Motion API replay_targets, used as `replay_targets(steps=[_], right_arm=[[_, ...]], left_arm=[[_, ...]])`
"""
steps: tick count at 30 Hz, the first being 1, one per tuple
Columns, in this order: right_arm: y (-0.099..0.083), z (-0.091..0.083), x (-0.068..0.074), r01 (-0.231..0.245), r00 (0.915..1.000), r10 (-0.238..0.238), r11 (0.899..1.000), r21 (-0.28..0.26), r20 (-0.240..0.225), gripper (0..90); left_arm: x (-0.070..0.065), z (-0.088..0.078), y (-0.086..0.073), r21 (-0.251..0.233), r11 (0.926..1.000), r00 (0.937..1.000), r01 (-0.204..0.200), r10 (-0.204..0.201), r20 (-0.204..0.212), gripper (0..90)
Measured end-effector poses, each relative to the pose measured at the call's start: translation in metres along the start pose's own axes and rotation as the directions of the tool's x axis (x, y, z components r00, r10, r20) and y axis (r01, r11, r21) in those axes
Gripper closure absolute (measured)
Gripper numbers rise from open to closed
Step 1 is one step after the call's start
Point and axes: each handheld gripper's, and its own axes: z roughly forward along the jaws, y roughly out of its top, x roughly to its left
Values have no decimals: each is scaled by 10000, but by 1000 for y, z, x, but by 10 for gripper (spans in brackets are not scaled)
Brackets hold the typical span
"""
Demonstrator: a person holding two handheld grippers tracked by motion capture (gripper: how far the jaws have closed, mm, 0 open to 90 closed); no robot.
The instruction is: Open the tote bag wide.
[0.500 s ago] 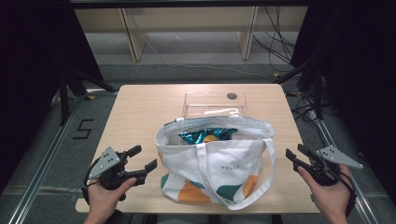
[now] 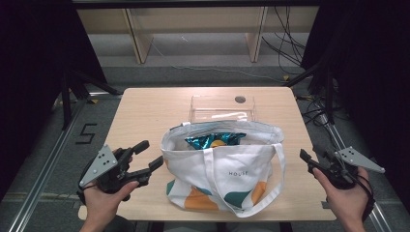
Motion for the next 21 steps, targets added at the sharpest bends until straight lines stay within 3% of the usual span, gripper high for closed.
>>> replay_targets(steps=[1,2,3,4,8,9,10,11,12,14,15,16,17,18,20,21], right_arm=[[2,-1,2,-243,9997,243,9997,21,-71,476],[4,0,1,65,10000,-65,9999,-104,-13,477],[5,-1,2,59,9999,-60,10000,-70,-139,478],[6,-1,5,-10,10000,11,9999,-134,25,482],[10,-1,7,180,9997,-178,9998,112,-191,505],[11,-1,8,-55,9999,57,9999,136,-146,512],[13,-1,7,149,9995,-146,9998,112,-290,522],[14,-1,8,23,9996,-21,10000,81,-272,530],[16,-1,6,178,9992,-177,9998,0,-347,535],[19,-2,8,23,9995,-22,10000,16,-314,538],[21,-1,7,251,9992,-252,9997,-40,-300,538],[22,-2,7,141,9996,-141,9999,0,-264,536],[22,-1,9,-174,9997,173,9998,-62,-160,534],[23,-1,7,18,9999,-18,10000,-81,-118,532],[23,0,6,101,9999,-103,9999,-123,-139,530],[23,0,6,119,9997,-121,9999,-91,-189,529]], left_arm=[[-5,3,6,6,9999,9998,-159,159,121,350],[-9,6,11,107,9994,9992,-339,336,226,375],[-14,10,16,210,9984,9979,-518,510,399,393],[-19,15,19,325,9976,9962,-610,588,638,411],[-35,39,30,814,9895,9819,-1196,1058,1569,438],[-37,47,31,910,9887,9794,-1192,1020,1740,438],[-39,55,32,1089,9861,9769,-1258,1040,1869,438],[-40,63,33,1222,9836,9737,-1330,1066,2015,443],[-42,71,34,1394,9796,9691,-1446,1118,2200,453],[-45,88,34,1894,9669,9600,-1710,1203,2526,455],[-47,96,34,2065,9616,9547,-1806,1209,2718,462],[-48,105,34,2334,9522,9488,-1970,1252,2899,463],[-49,111,34,2454,9473,9464,-2057,1288,2962,469],[-51,117,33,2561,9432,9429,-2116,1281,3074,483],[-52,129,33,3007,9238,9344,-2372,1323,3308,500],[-53,133,32,3061,9221,9331,-2368,1281,3359,516]])
